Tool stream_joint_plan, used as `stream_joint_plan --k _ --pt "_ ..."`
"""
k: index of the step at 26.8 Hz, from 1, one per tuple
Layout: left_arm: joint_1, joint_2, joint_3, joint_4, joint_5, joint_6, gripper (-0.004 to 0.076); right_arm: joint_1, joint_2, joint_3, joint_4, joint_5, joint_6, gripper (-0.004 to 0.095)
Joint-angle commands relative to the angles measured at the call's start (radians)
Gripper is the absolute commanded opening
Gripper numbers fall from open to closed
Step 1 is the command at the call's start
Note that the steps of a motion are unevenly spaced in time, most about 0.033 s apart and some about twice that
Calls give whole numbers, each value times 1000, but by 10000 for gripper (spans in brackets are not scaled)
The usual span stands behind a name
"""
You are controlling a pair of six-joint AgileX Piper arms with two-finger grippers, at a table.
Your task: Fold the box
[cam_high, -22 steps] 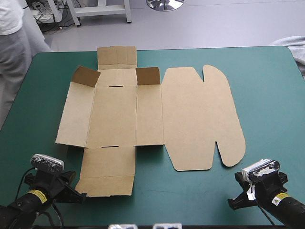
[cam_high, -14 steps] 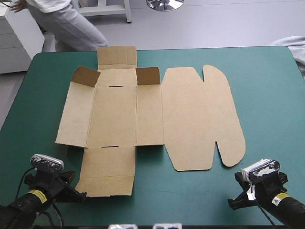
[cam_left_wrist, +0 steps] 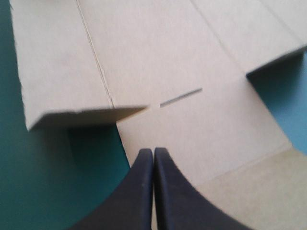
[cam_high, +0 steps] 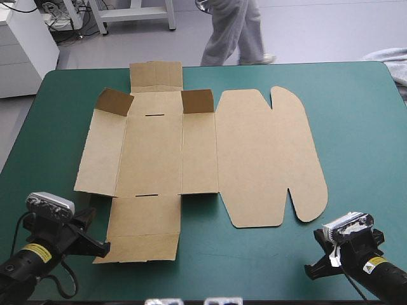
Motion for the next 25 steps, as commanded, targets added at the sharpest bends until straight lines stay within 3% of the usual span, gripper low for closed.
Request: stream_joint_plan --k 1,7,10,13,21,25 --pt "1 80 -180 1 -56 4 -10 -1 8 -28 8 -55 -5 -19" --pt "1 309 -343 1 -39 1 -8 -1 8 -28 8 -55 -5 -19" --pt "1 554 -459 -36 -30 0 14 -1 8 -28 8 -52 -5 -19" --pt "21 683 -539 -58 27 13 14 -1 8 -28 8 -52 -5 -19" --pt "315 881 -728 -488 257 366 14 -1 8 -28 10 -52 -5 -19" --pt "482 913 -751 -613 338 426 14 -1 8 -28 10 -52 -5 -19"
